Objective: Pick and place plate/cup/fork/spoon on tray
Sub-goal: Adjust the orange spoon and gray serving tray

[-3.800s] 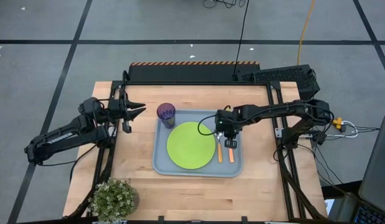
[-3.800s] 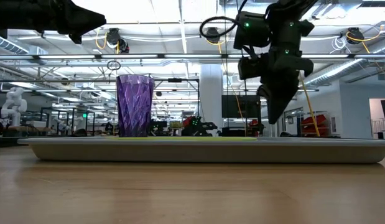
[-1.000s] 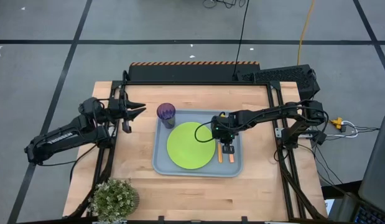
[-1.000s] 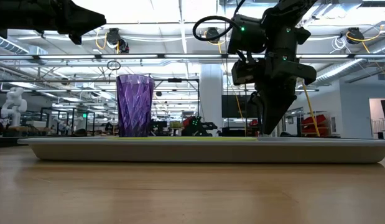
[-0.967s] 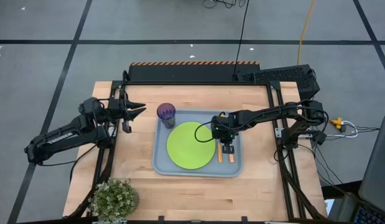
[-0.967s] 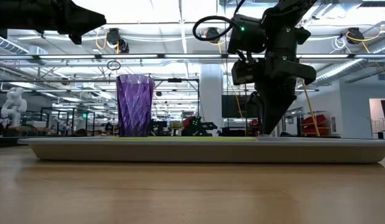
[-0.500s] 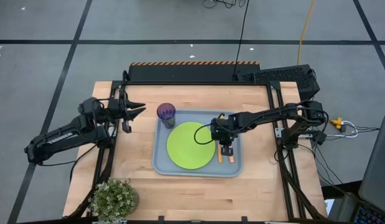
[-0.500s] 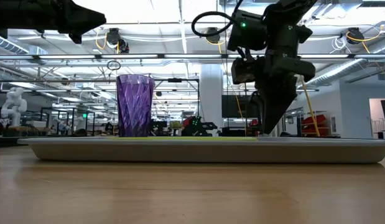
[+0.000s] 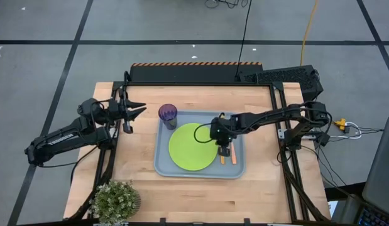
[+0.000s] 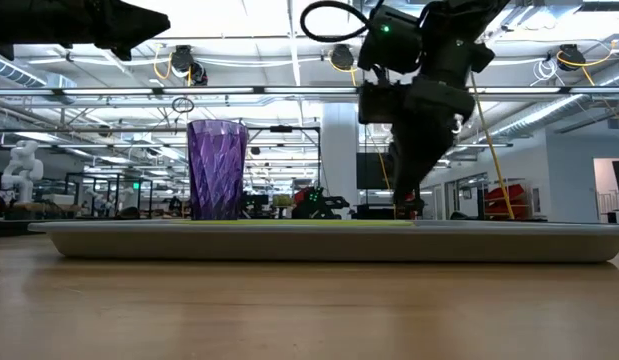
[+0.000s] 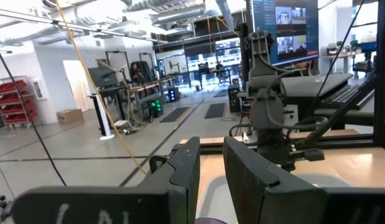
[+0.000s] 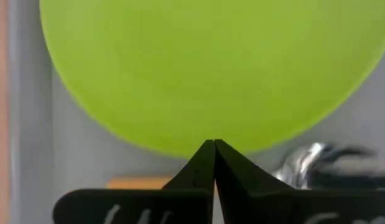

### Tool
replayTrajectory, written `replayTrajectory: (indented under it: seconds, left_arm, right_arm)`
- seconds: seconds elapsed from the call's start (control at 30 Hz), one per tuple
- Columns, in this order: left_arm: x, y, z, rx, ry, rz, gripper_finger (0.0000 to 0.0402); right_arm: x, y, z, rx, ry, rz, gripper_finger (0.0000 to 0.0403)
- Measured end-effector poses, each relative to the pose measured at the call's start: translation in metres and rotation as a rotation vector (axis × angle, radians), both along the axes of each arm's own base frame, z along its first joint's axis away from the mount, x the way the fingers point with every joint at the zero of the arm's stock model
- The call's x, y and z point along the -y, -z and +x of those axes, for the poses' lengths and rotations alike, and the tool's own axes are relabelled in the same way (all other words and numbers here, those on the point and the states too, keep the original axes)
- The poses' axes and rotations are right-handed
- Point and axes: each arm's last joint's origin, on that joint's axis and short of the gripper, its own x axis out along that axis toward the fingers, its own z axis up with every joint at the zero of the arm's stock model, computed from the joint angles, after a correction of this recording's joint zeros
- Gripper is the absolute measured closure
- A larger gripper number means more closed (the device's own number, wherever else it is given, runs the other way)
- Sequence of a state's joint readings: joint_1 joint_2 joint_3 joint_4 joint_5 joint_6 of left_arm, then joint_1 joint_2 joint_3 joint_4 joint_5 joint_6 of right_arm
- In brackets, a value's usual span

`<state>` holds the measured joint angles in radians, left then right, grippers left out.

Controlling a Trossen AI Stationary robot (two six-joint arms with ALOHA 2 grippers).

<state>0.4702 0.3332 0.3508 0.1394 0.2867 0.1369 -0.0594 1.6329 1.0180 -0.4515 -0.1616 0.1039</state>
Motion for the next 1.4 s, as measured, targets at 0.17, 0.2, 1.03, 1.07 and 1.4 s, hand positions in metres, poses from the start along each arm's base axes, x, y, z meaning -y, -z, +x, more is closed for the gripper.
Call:
replayTrajectory:
  seconds: [0.17, 0.2, 1.03, 1.07, 1.4]
  left_arm:
    - [0.0, 0.0, 0.0, 0.0, 0.0, 0.0, 0.0325]
    - [0.0, 0.0, 0.0, 0.0, 0.0, 0.0, 0.0325]
    - [-0.007, -0.004, -0.003, 0.049, -0.131, -0.014, 0.0325]
    - [-0.007, -0.003, -0.003, 0.038, -0.13, -0.032, 0.0325]
    - [-0.008, 0.005, -0.002, -0.005, -0.124, -0.16, 0.0325]
  right_arm:
    - [0.01, -0.003, 0.005, 0.062, 0.031, -0.005, 0.0403]
    - [0.012, -0.003, 0.005, 0.068, 0.035, -0.007, 0.0403]
    - [0.017, -0.002, -0.007, -0.049, 0.094, 0.091, 0.0403]
    - [0.014, -0.001, -0.008, -0.06, 0.091, 0.075, 0.0403]
    - [0.003, 0.0, -0.01, -0.095, 0.052, -0.008, 0.0403]
